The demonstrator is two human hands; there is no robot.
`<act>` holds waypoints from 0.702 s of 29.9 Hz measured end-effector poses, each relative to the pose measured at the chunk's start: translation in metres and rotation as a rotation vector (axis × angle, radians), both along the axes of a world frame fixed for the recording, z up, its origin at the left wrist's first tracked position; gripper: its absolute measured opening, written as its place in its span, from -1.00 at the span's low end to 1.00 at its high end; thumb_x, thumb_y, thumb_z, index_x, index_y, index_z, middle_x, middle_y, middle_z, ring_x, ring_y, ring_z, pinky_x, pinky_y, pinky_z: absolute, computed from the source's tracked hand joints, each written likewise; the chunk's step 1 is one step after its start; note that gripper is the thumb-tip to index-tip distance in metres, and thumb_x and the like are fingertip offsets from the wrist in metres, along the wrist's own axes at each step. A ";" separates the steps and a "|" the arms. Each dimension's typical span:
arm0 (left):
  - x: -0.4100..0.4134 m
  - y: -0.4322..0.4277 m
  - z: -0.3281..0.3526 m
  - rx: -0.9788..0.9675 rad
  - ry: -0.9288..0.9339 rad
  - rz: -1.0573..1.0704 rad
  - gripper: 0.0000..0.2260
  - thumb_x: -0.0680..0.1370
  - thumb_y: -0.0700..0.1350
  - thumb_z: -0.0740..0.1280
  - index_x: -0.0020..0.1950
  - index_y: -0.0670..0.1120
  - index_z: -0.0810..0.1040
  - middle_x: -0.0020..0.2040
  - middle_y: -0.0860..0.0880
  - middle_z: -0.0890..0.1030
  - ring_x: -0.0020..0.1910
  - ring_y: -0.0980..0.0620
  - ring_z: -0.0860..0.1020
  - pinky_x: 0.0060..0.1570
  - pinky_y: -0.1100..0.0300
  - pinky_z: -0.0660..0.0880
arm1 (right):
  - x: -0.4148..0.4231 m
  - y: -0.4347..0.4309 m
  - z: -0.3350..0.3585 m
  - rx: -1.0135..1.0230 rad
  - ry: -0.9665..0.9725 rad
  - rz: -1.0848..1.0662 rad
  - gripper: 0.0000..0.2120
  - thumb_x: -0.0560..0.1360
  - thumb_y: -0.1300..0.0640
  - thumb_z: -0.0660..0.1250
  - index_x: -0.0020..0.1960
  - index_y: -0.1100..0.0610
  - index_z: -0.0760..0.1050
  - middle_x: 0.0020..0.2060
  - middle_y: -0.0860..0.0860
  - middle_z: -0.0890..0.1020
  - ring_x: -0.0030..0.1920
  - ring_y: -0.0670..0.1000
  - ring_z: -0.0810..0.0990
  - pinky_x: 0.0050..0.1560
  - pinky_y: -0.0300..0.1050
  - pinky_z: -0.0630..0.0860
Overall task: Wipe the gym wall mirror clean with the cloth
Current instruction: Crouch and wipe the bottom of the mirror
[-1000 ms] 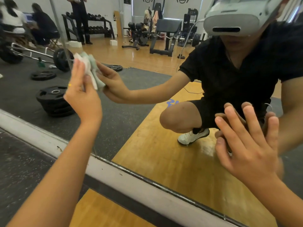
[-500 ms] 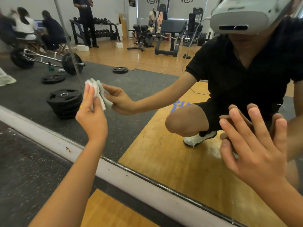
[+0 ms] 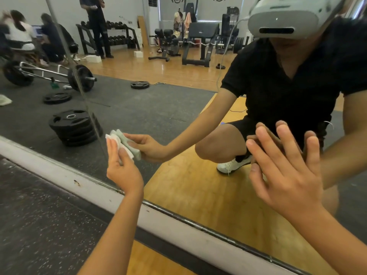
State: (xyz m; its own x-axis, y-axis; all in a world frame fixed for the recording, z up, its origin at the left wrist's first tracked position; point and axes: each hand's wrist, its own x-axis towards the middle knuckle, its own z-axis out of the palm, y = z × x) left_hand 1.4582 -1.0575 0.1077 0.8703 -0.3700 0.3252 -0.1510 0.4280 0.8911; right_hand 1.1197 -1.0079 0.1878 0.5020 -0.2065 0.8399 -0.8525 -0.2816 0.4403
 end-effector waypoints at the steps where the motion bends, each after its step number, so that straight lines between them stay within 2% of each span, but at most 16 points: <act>1: -0.009 0.004 -0.012 0.021 0.031 0.002 -0.64 0.70 -0.21 0.27 0.51 -0.10 0.48 0.47 0.09 0.50 0.41 0.27 0.46 0.39 0.29 0.44 | 0.001 0.000 0.000 -0.003 -0.002 0.000 -0.45 0.56 0.12 0.33 0.54 0.16 0.42 0.55 0.11 0.38 0.61 0.21 0.23 0.56 0.35 0.05; 3: -0.024 0.014 -0.039 0.067 0.049 -0.028 -0.64 0.71 -0.18 0.26 0.53 -0.07 0.47 0.49 0.12 0.48 0.43 0.29 0.43 0.43 0.22 0.43 | 0.001 0.001 -0.001 -0.003 -0.013 0.009 -0.46 0.56 0.13 0.33 0.53 0.16 0.44 0.55 0.10 0.38 0.61 0.20 0.23 0.57 0.34 0.04; 5: -0.026 0.021 -0.055 0.108 -0.028 -0.070 -0.64 0.72 -0.16 0.25 0.53 -0.06 0.46 0.51 0.14 0.44 0.45 0.29 0.40 0.42 0.27 0.41 | 0.001 0.001 0.000 -0.010 -0.026 0.021 -0.47 0.55 0.15 0.34 0.52 0.16 0.45 0.54 0.10 0.39 0.61 0.19 0.22 0.57 0.33 0.02; 8: -0.005 0.015 -0.055 0.089 -0.057 -0.097 -0.66 0.70 -0.20 0.28 0.49 -0.10 0.50 0.49 0.07 0.48 0.44 0.25 0.44 0.41 0.25 0.43 | 0.003 0.002 -0.005 0.026 -0.042 0.032 -0.45 0.56 0.15 0.32 0.54 0.16 0.41 0.58 0.11 0.32 0.63 0.20 0.15 0.58 0.32 -0.06; 11: 0.012 0.009 -0.056 0.041 -0.126 -0.091 -0.66 0.69 -0.18 0.30 0.48 -0.11 0.49 0.49 0.05 0.48 0.45 0.20 0.45 0.41 0.16 0.45 | 0.016 0.006 -0.028 0.114 0.020 -0.017 -0.44 0.56 0.12 0.29 0.56 0.14 0.39 0.62 0.13 0.23 0.65 0.26 0.05 0.54 0.43 -0.14; 13: 0.015 0.009 -0.063 0.033 -0.163 -0.106 -0.64 0.69 -0.15 0.29 0.50 -0.08 0.47 0.51 0.07 0.46 0.47 0.20 0.43 0.42 0.12 0.45 | 0.024 0.008 -0.040 0.151 0.033 -0.017 -0.44 0.55 0.15 0.29 0.55 0.12 0.40 0.61 0.10 0.25 0.65 0.24 0.04 0.52 0.47 -0.12; 16: 0.011 0.008 -0.074 0.004 -0.182 -0.105 -0.65 0.70 -0.14 0.29 0.50 -0.06 0.45 0.52 0.04 0.45 0.49 0.19 0.41 0.44 0.14 0.43 | 0.033 0.010 -0.047 0.180 -0.079 0.033 -0.46 0.55 0.18 0.30 0.53 0.12 0.44 0.59 0.10 0.28 0.64 0.21 0.08 0.54 0.44 -0.10; 18: 0.010 0.005 -0.077 -0.030 -0.187 -0.094 -0.64 0.70 -0.16 0.28 0.52 -0.12 0.44 0.52 0.01 0.45 0.49 0.17 0.41 0.45 0.15 0.42 | 0.038 0.016 -0.057 0.197 -0.155 0.067 -0.46 0.54 0.20 0.31 0.53 0.13 0.44 0.59 0.13 0.28 0.64 0.20 0.11 0.57 0.40 -0.09; 21: 0.016 0.000 -0.083 -0.067 -0.262 -0.091 -0.64 0.71 -0.18 0.28 0.51 -0.20 0.45 0.52 -0.05 0.45 0.50 0.13 0.42 0.46 0.14 0.41 | 0.033 0.021 -0.081 0.216 -0.147 0.051 -0.41 0.50 0.21 0.33 0.54 0.13 0.42 0.59 0.12 0.26 0.65 0.16 0.08 0.60 0.33 -0.08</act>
State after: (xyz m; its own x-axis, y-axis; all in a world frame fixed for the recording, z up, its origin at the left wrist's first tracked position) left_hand 1.4746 -1.0575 0.0246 0.7173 -0.4131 0.5611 -0.3310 0.5066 0.7961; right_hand 1.1531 -0.9871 0.1071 0.3923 -0.3661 0.8438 -0.8851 -0.4000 0.2379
